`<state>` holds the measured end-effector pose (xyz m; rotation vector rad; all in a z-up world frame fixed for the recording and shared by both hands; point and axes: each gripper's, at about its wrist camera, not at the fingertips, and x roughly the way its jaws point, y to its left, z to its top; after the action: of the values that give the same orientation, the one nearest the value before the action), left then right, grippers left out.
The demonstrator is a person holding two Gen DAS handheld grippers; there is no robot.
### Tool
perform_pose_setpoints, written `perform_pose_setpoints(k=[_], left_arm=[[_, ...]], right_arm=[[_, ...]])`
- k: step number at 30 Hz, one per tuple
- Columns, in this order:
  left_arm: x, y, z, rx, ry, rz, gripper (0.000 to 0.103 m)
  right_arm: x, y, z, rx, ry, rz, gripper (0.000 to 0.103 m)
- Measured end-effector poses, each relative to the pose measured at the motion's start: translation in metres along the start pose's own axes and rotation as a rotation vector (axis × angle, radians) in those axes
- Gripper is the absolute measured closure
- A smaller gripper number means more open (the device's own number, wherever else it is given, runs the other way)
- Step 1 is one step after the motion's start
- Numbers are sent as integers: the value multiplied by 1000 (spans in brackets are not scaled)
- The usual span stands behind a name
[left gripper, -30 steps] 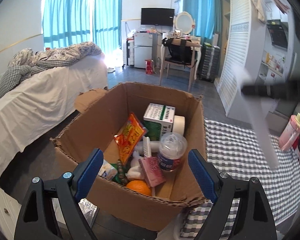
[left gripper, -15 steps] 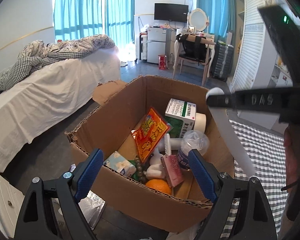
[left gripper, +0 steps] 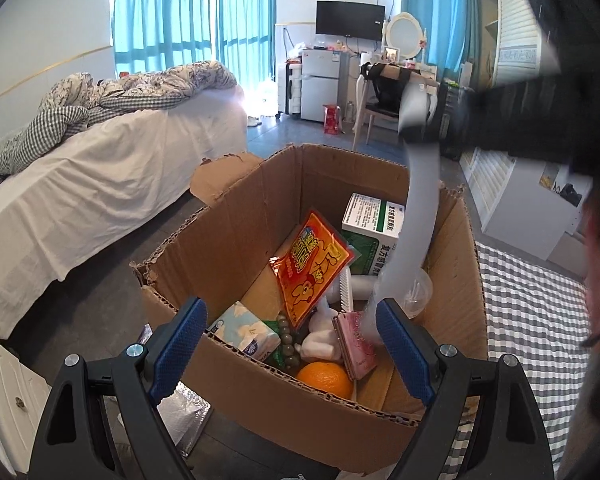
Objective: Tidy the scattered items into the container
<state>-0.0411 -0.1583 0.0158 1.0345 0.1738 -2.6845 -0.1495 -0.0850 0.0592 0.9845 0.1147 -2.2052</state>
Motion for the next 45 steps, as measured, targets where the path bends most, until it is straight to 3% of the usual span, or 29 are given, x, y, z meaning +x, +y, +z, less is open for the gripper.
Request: perform_pose_setpoints(k=[6,9,11,14,15,16,23,27,30,33,42,45], left_arm=[[4,-1,-1,8,12,4,14],[5,-2,-2,6,19,6,14],[5,-2,-1,5,18,7,14],[3,-5,1,10,11,7,14],[2,-6,2,14,9,7,14],[1,-7,2,17,6,8,14],[-13,-21,6,33,-17,-3,14],[-27,-37,7,43,-49,-13,3],[-37,-51,6,47,-76,-33,0],[-45,-70,3,71,-93,-44,0],[-54,-130,-14,142,-68,-116,0],[-56,-144,-20,164,-38,-146,0]], right_arm=[[66,-23,-51,68,192,-24,94],[64,-23,-58,50,189,-39,92],[55,-22,-55,38,175,-58,85],[33,-19,-48,18,108,-102,61],[26,-18,-47,18,89,-116,44],[13,-19,-45,24,54,-132,33],[-61,-20,-40,24,-113,-225,17],[-114,-27,-49,23,-235,-366,1],[-143,-35,-65,34,-307,-520,0],[-153,-53,-91,60,-273,-625,0],[-144,-123,-177,307,-2,-701,0],[-159,-133,-197,375,7,-670,0]])
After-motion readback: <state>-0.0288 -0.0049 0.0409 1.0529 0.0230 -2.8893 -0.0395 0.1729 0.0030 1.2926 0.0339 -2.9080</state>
